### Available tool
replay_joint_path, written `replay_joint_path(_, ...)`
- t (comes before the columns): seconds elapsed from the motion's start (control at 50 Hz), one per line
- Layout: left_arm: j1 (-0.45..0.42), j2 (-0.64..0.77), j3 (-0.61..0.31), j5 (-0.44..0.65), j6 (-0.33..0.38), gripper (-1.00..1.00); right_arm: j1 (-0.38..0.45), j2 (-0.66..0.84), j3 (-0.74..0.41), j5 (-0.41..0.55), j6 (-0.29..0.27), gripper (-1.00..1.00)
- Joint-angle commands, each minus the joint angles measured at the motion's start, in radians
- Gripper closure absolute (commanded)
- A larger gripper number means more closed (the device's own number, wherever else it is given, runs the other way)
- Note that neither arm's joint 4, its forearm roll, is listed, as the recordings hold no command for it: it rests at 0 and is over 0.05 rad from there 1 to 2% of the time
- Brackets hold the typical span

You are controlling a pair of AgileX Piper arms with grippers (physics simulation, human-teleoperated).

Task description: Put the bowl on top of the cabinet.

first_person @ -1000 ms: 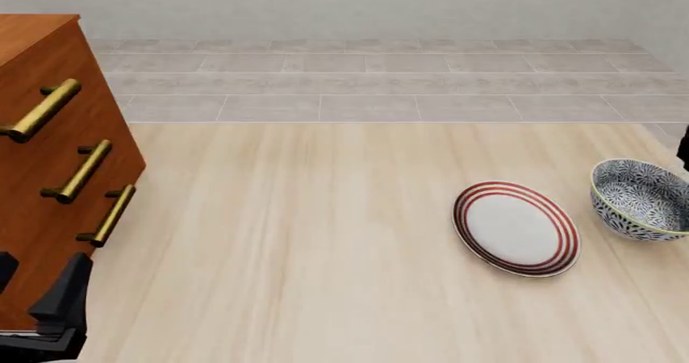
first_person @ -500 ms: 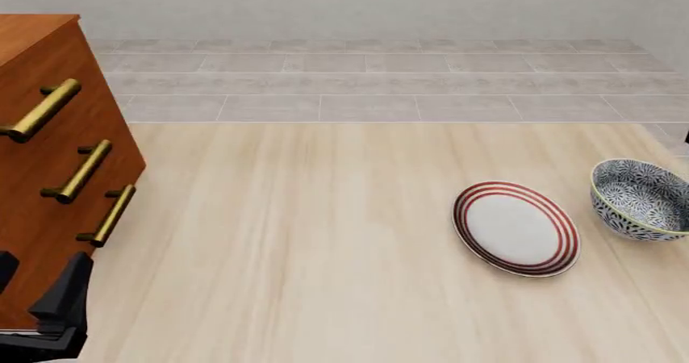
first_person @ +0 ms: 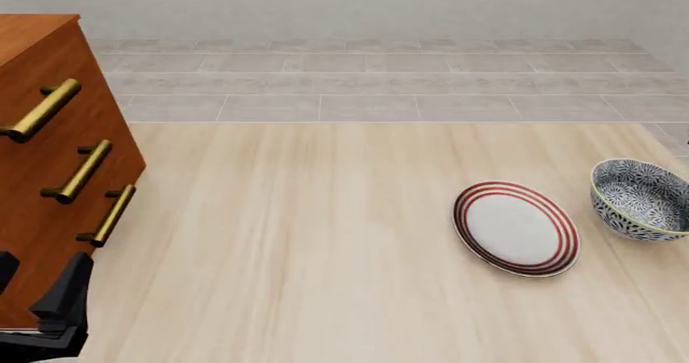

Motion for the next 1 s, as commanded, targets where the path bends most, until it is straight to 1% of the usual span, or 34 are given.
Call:
replay_joint_path(0.02, 0.003, 0.008, 0.000, -0.005, 0.001, -1.00, -0.026, 0.052, -0.019, -0.019, -0.008, -1.00)
replay_joint_path(0.24, 0.005, 0.008, 0.000, -0.002, 0.002, -1.00, -0.060, 0.104, -0.034, -0.043, -0.020, -1.00)
replay_joint_path(0.66, 0.003, 0.058, 0.000, -0.041, 0.006, -1.00, -0.098, 0.245, -0.066, -0.093, -0.047, -1.00)
replay_joint_path(0.78, 0.007, 0.061, 0.000, -0.044, 0.007, -1.00, -0.103, 0.299, -0.074, -0.114, -0.044, -1.00)
replay_joint_path(0.88, 0.007, 0.070, 0.000, -0.050, 0.010, -1.00, -0.102, 0.319, -0.084, -0.115, -0.034, -1.00)
replay_joint_path(1.0, 0.008, 0.071, 0.000, -0.051, 0.012, -1.00, -0.100, 0.347, -0.105, -0.114, -0.035, -1.00)
